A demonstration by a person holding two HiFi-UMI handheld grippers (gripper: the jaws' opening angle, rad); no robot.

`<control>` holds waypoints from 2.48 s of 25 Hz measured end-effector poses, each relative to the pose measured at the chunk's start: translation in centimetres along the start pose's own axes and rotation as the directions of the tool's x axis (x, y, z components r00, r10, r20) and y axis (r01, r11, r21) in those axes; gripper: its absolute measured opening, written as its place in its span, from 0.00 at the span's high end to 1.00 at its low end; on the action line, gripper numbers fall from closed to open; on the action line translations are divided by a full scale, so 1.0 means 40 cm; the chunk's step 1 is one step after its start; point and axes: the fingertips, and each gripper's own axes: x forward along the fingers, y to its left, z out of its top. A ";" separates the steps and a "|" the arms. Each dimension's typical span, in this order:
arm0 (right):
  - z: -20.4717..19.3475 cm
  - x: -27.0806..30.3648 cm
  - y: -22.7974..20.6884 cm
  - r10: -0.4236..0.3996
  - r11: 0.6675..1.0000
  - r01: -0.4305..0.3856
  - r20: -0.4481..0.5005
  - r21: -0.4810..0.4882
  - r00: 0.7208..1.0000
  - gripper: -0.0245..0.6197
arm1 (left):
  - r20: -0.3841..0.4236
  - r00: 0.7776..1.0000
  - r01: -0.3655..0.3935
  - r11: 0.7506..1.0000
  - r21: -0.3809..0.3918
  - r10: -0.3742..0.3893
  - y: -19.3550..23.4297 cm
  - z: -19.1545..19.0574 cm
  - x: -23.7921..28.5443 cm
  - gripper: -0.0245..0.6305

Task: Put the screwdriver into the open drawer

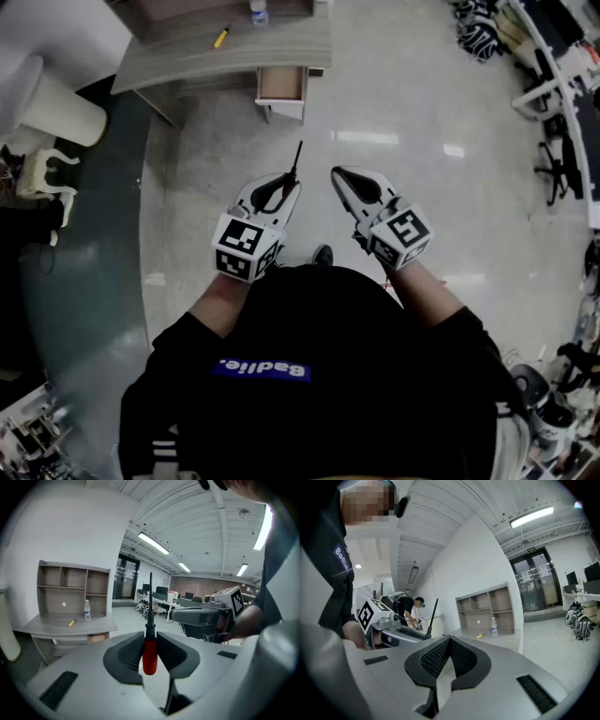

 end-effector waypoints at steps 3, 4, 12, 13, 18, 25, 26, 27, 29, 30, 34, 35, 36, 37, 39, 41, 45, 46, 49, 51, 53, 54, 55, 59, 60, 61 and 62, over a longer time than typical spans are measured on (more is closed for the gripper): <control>0.003 -0.011 -0.002 0.001 1.000 -0.001 -0.003 0.000 1.000 0.92 | 0.000 1.000 -0.002 1.000 -0.003 0.002 -0.010 0.003 0.000 0.83; 0.004 -0.013 -0.002 0.001 1.000 -0.001 -0.003 0.000 1.000 0.92 | 0.002 1.000 -0.003 1.000 -0.002 0.003 -0.011 0.004 0.001 0.83; -0.007 -0.024 -0.011 0.016 1.000 -0.016 -0.005 0.001 1.000 0.92 | 0.000 1.000 -0.014 1.000 -0.006 0.014 -0.022 -0.001 0.012 0.83; -0.007 -0.025 -0.014 0.019 1.000 -0.019 -0.006 0.000 1.000 0.92 | -0.002 1.000 -0.016 1.000 -0.007 0.016 -0.023 -0.001 0.014 0.83; -0.008 -0.036 -0.042 0.032 0.999 -0.032 -0.008 0.014 0.999 0.92 | -0.008 1.000 -0.029 1.000 -0.004 0.029 -0.029 0.007 0.034 0.83; -0.020 -0.056 -0.097 0.058 0.998 -0.058 -0.020 0.018 0.998 0.92 | -0.004 0.996 -0.085 0.996 -0.015 0.085 -0.022 0.014 0.067 0.83; -0.020 -0.054 -0.107 0.060 0.998 -0.059 -0.020 0.020 0.998 0.92 | -0.001 0.995 -0.096 0.995 -0.020 0.096 -0.014 0.017 0.070 0.83; -0.020 -0.049 -0.115 0.062 0.998 -0.062 -0.020 0.021 0.998 0.92 | 0.003 0.994 -0.105 0.994 -0.025 0.105 -0.006 0.020 0.074 0.83; -0.020 -0.037 -0.131 0.069 0.997 -0.068 -0.024 0.021 0.997 0.92 | 0.006 0.993 -0.121 0.992 -0.030 0.121 0.014 0.024 0.083 0.83; -0.019 -0.029 -0.138 0.071 0.997 -0.071 -0.027 0.021 0.997 0.92 | 0.006 0.992 -0.126 0.992 -0.031 0.126 0.026 0.026 0.089 0.83; -0.016 0.019 -0.179 0.070 0.997 -0.069 -0.040 0.020 0.997 0.92 | 0.016 0.990 -0.139 0.989 -0.042 0.140 0.094 0.038 0.119 0.83; -0.015 0.033 -0.191 0.067 0.998 -0.066 -0.043 0.020 0.997 0.92 | 0.018 0.990 -0.140 0.989 -0.045 0.141 0.112 0.042 0.129 0.83; -0.014 0.049 -0.203 0.063 0.998 -0.062 -0.046 0.020 0.997 0.92 | 0.021 0.990 -0.139 0.989 -0.048 0.140 0.132 0.046 0.141 0.83; -0.012 0.068 -0.215 0.058 0.998 -0.057 -0.048 0.019 0.997 0.92 | 0.024 0.990 -0.136 0.989 -0.051 0.137 0.151 0.050 0.154 0.83; -0.007 0.109 -0.240 0.044 0.999 -0.043 -0.049 0.019 0.998 0.92 | 0.025 0.992 -0.122 0.991 -0.054 0.124 0.192 0.056 0.181 0.83; 0.001 0.157 -0.264 0.027 0.999 -0.026 -0.051 0.023 0.998 0.92 | 0.019 0.994 -0.104 0.993 -0.053 0.105 0.238 0.064 0.207 0.83; 0.021 0.270 -0.314 -0.006 0.999 0.008 -0.059 0.040 0.998 0.92 | -0.002 0.998 -0.059 0.997 -0.041 0.059 0.348 0.092 0.266 0.83; 0.028 0.301 -0.327 -0.016 0.999 0.018 -0.060 0.046 0.998 0.92 | -0.006 0.999 -0.047 0.998 -0.039 0.046 0.375 0.101 0.280 0.83; 0.054 0.390 -0.364 -0.045 0.997 0.048 -0.055 0.062 0.997 0.92 | -0.012 1.000 -0.006 0.999 -0.038 0.005 0.454 0.130 0.317 0.83; 0.068 0.438 -0.388 -0.067 0.995 0.071 -0.053 0.072 0.996 0.92 | -0.016 1.000 0.019 0.999 -0.038 -0.019 0.500 0.146 0.342 0.83; 0.080 0.477 -0.417 -0.093 0.992 0.097 -0.053 0.079 0.994 0.92 | -0.023 0.999 0.041 0.999 -0.035 -0.042 0.542 0.160 0.367 0.83; 0.084 0.493 -0.432 -0.107 0.991 0.111 -0.055 0.080 0.993 0.92 | -0.026 0.998 0.052 0.998 -0.033 -0.053 0.562 0.166 0.378 0.83; 0.087 0.509 -0.447 -0.122 0.989 0.126 -0.057 0.082 0.991 0.92 | -0.029 0.998 0.063 0.998 -0.030 -0.064 0.582 0.172 0.388 0.83; 0.092 0.560 -0.494 -0.174 0.978 0.181 -0.068 0.104 0.982 0.92 | -0.051 0.994 0.096 0.995 -0.011 -0.096 0.645 0.173 0.424 0.83; 0.095 0.569 -0.502 -0.180 0.977 0.186 -0.067 0.105 0.981 0.92 | -0.056 0.994 0.098 0.995 -0.009 -0.098 0.656 0.172 0.431 0.83; 0.099 0.577 -0.507 -0.180 0.977 0.185 -0.062 0.101 0.982 0.92 | -0.059 0.993 0.098 0.995 -0.008 -0.098 0.663 0.174 0.437 0.83; 0.105 0.584 -0.513 -0.176 0.979 0.181 -0.056 0.095 0.983 0.92 | -0.060 0.993 0.097 0.995 -0.010 -0.097 0.667 0.176 0.443 0.83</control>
